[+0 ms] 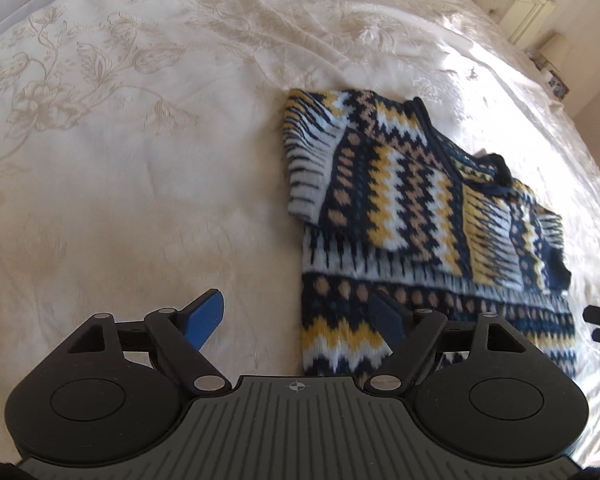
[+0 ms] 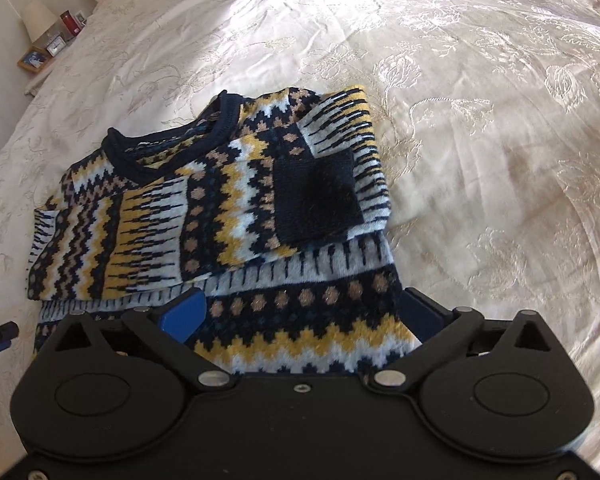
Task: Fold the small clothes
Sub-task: 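Move both grippers to the navy ribbed hem of the sweater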
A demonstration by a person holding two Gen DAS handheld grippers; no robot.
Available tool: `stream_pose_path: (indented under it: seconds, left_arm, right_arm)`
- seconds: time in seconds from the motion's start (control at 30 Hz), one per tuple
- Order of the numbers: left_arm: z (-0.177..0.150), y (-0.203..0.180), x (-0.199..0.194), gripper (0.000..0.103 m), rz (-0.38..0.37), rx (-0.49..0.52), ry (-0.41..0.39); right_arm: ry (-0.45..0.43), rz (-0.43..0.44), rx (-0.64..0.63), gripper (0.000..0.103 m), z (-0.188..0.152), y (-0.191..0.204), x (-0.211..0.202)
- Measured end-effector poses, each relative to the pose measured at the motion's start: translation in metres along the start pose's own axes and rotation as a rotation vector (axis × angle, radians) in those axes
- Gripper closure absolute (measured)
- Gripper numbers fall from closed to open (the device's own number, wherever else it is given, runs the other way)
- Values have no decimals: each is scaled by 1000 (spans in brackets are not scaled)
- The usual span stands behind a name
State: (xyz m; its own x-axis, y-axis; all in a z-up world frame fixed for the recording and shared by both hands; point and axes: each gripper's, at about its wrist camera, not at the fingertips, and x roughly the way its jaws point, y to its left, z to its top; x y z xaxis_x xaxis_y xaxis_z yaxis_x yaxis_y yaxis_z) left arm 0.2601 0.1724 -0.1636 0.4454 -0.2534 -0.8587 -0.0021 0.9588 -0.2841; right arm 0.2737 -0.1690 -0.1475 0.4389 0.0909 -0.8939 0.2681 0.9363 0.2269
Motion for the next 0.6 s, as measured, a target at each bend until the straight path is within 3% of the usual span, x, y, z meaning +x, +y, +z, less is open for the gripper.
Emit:
stream_pose_path:
  seconds: [0.6]
  left_arm:
    - [-148, -45, -53, 24, 28, 8, 18]
  right_arm:
    - [72, 155, -94, 1, -115, -48, -42]
